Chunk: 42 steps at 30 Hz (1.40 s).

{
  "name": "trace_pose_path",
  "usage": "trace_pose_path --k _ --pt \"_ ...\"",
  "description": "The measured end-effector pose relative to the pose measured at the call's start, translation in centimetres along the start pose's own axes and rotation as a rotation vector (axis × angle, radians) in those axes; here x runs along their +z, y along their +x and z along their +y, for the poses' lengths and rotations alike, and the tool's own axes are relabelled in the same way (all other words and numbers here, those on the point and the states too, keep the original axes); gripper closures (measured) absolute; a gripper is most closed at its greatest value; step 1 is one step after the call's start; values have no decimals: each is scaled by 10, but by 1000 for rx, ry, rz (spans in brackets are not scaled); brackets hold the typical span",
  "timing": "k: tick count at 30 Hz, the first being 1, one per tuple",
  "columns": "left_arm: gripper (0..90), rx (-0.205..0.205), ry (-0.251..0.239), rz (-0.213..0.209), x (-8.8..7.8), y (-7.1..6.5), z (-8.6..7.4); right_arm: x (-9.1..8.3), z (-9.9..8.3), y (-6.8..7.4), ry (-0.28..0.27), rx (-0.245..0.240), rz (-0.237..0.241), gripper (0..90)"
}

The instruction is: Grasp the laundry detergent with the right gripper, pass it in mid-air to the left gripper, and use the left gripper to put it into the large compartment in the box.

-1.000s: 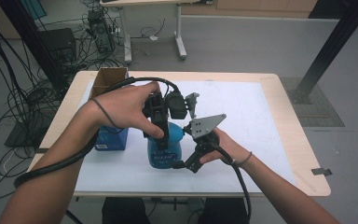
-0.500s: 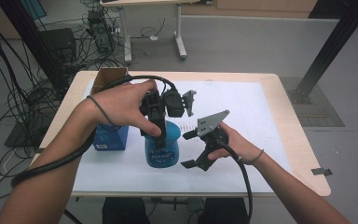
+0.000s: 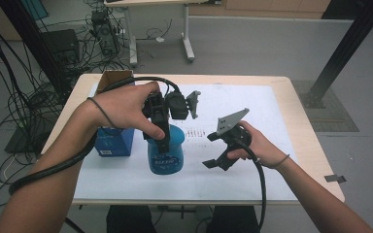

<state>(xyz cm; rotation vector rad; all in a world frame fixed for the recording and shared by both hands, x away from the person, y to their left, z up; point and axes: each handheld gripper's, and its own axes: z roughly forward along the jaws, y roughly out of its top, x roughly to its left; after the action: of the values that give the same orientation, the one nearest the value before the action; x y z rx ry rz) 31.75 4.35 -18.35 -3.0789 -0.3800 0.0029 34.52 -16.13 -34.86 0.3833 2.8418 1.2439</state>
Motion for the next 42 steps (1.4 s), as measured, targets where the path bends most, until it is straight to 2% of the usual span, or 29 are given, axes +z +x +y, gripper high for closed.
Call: trace_pose_path --k 3,5,7,8,11,14,15,16,17,18,19,22,24,25,29,32,33,34,39,42 --pt "373 -11 -3 5 -2 1 -1 -7 -6 -5 58 30 -27 52" --pt "373 -12 -3 7 -2 1 -1 -8 -7 -7 69 35 -33 52" --pt "373 -14 -7 10 -5 1 -2 -12 -12 -10 104 51 -68 54" --pt "373 -14 -7 10 -5 1 -2 -12 -12 -10 104 51 -68 54" --pt "373 -27 -16 14 -8 1 -2 -15 -20 -19 146 99 -106 56" --pt "373 -36 -14 27 -12 0 -3 -17 -24 -23 177 117 -116 57" --pt "373 -38 -10 28 -12 0 -4 -18 -27 -25 218 135 -126 56" --pt "373 -40 -10 33 -14 0 -5 -18 -27 -25 218 135 -126 56" --pt "373 -43 -9 33 -15 0 -5 -19 -30 -28 257 159 -129 57" --pt "373 -43 -9 35 -17 0 -6 -19 -30 -28 257 159 -129 57" --pt "373 -49 -18 37 -19 0 -7 -20 -32 -29 277 179 -145 57" --pt "373 -58 -35 46 -24 -1 -8 -23 -35 -33 312 199 -165 57" --pt "373 -85 -51 54 -28 -1 -9 -24 -36 -34 328 203 -177 57" --pt "373 -85 -51 54 -28 -1 -9 -24 -37 -34 333 209 -186 57" --pt "373 -129 -49 58 -32 -1 -11 -26 -40 -37 349 228 -205 57" --pt "373 -191 -49 49 -37 1 -13 -27 -43 -39 367 246 -209 57" --pt "373 -231 -46 44 -39 3 -14 -27 -44 -40 381 252 -211 57" --pt "374 -231 -46 44 -39 3 -14 -27 -44 -40 381 252 -211 57" --pt "374 -316 -58 52 -47 8 -17 -27 -47 -41 419 274 -226 57" --pt "374 -336 -56 52 -50 9 -19 -27 -48 -41 426 280 -227 57"
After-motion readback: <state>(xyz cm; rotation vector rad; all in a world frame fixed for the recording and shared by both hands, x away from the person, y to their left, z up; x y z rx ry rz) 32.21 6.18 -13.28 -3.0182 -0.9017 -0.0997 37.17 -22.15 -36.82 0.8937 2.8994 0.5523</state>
